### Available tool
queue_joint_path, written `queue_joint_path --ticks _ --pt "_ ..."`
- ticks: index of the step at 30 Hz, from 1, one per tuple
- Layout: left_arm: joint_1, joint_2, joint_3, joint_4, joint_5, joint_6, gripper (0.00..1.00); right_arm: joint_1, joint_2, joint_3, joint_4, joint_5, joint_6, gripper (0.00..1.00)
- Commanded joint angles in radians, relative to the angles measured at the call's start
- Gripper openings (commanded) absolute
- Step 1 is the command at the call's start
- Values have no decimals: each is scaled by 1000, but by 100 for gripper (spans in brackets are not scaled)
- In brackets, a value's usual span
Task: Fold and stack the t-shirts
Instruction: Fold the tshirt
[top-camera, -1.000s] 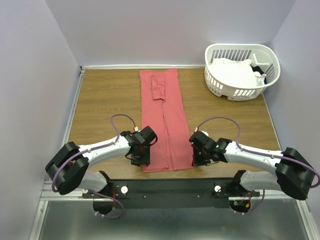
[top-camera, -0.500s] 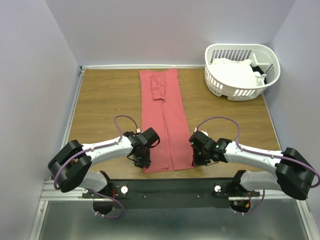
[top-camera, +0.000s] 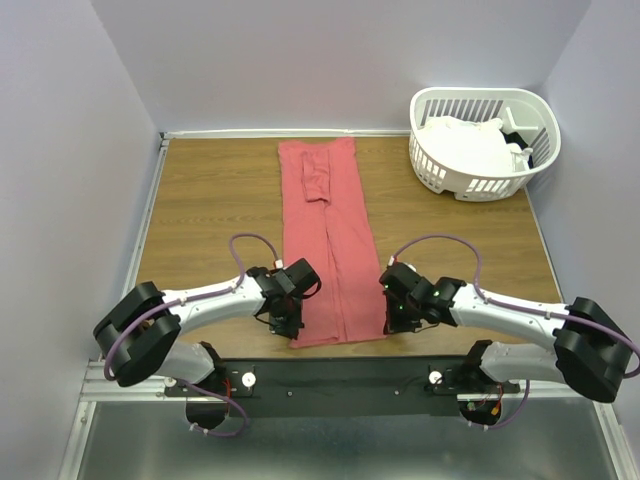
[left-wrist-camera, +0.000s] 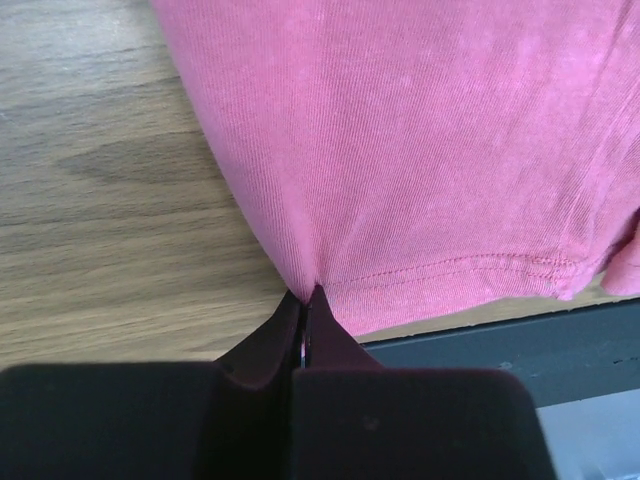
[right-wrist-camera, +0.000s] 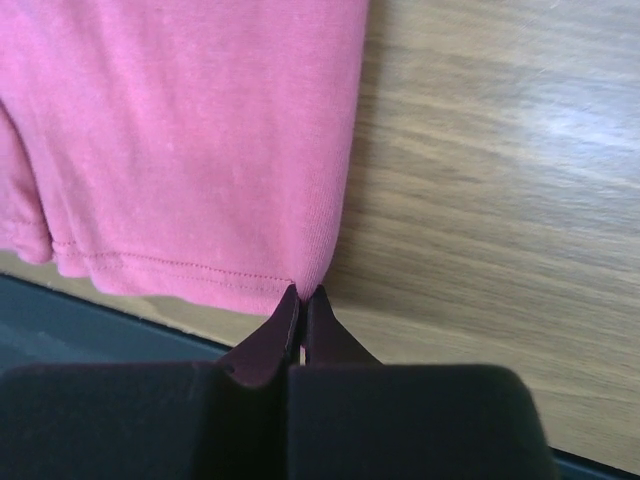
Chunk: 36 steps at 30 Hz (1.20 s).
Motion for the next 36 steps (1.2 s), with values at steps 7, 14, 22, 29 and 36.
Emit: queue_joint_path --ticks 7,14,22,29,36 --pt "-118 -150 -70 -19 79 -79 0 -1 -116 -52 -98 -253 46 0" --pt "-119 -194 11 -53 13 -64 0 -2 -160 97 -200 -144 41 0" --pt "96 -197 70 62 -33 80 0 -96 1 339 -208 42 -66 0" --pt "300 -79 183 217 -85 267 0 -258 157 520 -152 153 -235 0" --pt "433 56 300 289 -139 353 0 -363 295 637 -46 145 -341 0"
